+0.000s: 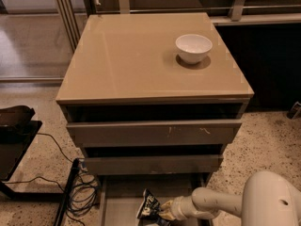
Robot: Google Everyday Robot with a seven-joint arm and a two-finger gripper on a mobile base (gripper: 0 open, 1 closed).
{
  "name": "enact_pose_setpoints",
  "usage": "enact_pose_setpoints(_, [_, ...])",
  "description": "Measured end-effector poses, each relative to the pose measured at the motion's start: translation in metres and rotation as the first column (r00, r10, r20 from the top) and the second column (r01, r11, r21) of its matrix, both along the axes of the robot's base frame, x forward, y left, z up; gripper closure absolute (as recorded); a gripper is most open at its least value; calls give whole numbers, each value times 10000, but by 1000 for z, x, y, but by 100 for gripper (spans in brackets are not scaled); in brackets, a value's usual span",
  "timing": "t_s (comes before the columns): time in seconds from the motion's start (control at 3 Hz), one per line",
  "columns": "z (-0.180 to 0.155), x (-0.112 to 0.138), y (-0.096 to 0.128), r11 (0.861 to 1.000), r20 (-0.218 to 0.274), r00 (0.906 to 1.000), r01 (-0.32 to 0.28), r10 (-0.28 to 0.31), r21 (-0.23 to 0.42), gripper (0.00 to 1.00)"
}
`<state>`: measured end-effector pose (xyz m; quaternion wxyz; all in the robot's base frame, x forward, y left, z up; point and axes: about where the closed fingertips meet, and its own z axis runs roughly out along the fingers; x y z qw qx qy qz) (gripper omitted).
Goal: Place blue chip bag into bottom drawer
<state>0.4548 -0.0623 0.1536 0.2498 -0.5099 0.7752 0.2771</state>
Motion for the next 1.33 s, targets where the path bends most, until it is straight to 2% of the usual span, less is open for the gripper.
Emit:
enact_pose_setpoints(0.67, [0,0,0,10000,-1,10000,-1,1,1,16])
enact_pose_setpoints(1.0, [0,0,0,10000,-1,10000,-1,1,1,0])
enact_pose_setpoints(1.33, [0,0,0,10000,-1,10000,-1,1,1,0])
